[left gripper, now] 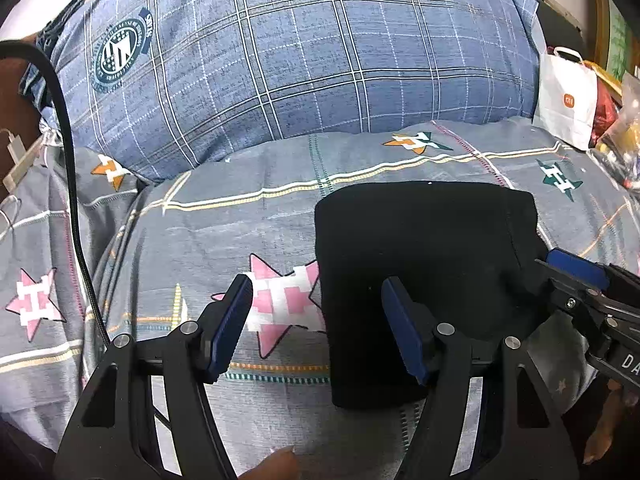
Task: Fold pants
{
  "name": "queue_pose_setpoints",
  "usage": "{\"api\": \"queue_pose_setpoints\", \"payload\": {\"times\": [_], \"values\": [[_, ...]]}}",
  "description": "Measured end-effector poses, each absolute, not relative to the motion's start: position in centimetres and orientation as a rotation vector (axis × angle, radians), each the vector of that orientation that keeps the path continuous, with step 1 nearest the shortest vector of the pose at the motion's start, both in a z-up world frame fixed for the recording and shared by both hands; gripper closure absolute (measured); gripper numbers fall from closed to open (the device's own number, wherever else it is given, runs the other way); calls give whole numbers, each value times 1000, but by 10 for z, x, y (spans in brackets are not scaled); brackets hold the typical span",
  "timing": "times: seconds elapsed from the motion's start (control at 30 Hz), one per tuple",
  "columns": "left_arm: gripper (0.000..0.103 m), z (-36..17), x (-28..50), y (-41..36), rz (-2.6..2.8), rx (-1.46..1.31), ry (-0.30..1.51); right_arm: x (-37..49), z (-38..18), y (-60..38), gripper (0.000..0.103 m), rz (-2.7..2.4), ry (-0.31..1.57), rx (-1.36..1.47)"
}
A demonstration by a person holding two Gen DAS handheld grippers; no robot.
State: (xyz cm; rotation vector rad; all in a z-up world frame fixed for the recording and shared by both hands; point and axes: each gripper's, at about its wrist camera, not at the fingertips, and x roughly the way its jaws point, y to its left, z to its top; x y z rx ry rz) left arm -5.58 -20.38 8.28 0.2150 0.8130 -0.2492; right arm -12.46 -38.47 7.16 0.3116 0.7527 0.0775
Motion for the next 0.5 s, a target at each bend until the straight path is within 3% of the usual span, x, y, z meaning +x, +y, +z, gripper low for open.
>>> {"api": "queue_pose_setpoints", "payload": {"times": [0.1,0.5], "values": [[26,81,-57,-209,-204,267,819,-125,71,-383,54,80,755,317],[26,81,-58,-207,-241,239,823,-126,73,-381,54,87,755,309]]}}
